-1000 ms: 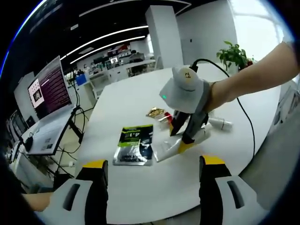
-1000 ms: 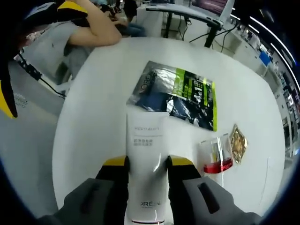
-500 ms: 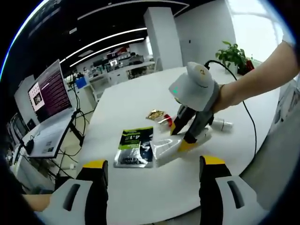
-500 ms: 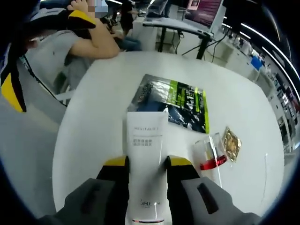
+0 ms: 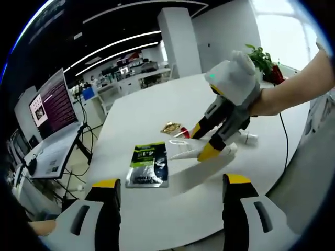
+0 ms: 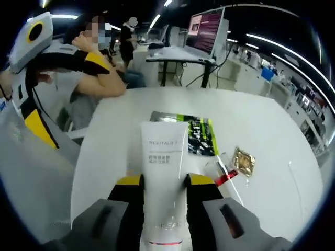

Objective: Arrange the skincare products in the storage area until every visible bottle or jar stands upright without overlapping.

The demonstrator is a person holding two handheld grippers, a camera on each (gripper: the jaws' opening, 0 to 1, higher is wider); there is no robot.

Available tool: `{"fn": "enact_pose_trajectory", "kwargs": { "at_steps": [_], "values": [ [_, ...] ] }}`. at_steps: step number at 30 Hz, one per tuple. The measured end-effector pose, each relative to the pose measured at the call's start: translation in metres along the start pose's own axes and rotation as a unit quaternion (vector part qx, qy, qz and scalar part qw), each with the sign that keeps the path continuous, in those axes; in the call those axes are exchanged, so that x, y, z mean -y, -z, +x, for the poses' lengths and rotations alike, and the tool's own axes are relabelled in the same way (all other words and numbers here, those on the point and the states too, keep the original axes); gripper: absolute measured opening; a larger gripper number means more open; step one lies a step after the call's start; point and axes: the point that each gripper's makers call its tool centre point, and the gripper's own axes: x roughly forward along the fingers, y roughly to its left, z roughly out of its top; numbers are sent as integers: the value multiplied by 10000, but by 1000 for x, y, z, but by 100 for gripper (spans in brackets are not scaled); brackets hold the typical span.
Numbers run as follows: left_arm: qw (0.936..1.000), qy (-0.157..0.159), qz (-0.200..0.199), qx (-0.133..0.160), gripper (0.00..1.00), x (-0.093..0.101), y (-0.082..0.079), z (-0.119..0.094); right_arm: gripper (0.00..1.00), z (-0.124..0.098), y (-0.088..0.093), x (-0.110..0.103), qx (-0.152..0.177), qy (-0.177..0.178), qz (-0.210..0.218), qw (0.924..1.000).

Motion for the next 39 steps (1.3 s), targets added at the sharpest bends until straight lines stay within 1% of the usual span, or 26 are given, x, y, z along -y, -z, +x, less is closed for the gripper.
{"fn": "enact_pose_trajectory", "kwargs": {
  "at_steps": [3,6,8,9,11,13,16,18,20,22,25,29,31,32,35,37,39],
  "values": [
    [10000,37,45,-3,75,3,-1,0,30,-6,-2,2,211,98,212,9995],
    [9998,80,154,6,75,7,-2,0,30,-14,-3,3,339,176,291,9988],
    [9998,112,176,14,75,7,-2,1,30,-17,-2,1,403,142,397,9983],
    [9998,128,160,20,75,8,-2,1,30,-20,-2,0,456,173,462,9977],
    [9998,150,125,51,76,8,-4,1,30,-22,-1,-1,492,215,468,9975],
    [9999,138,77,57,76,7,-5,1,30,-29,0,-2,521,286,479,9971],
    [9998,166,-87,106,76,7,-9,0,29,-36,-2,0,619,419,518,9959],
    [9997,176,-99,105,76,6,-9,1,29,-44,-4,1,708,509,565,9946],
    [9996,230,-108,112,76,9,-14,2,29,-48,-5,0,760,557,592,9938],
    [9991,332,-227,167,76,14,-19,3,29,-53,-6,0,826,643,623,9926],
    [9981,454,-307,277,76,23,-32,6,29,-60,-6,-1,922,704,690,9908],
    [9950,721,-523,456,75,41,-52,13,29,-69,-7,-5,1041,787,752,9886],
    [9937,825,-564,504,75,50,-59,17,29,-72,-6,-6,1077,821,781,9877],
    [9936,843,-557,508,75,52,-60,18,29,-73,-5,-6,1093,834,800,9873],
    [9932,946,-434,513,75,67,-66,24,29,-77,-1,-8,1140,864,848,9861],
    [9933,974,-392,483,74,71,-67,28,29,-81,1,-10,1177,860,890,9853],
    [9933,1050,-287,391,76,79,-66,32,29,-85,3,-11,1212,919,963,9837]
  ]
}}
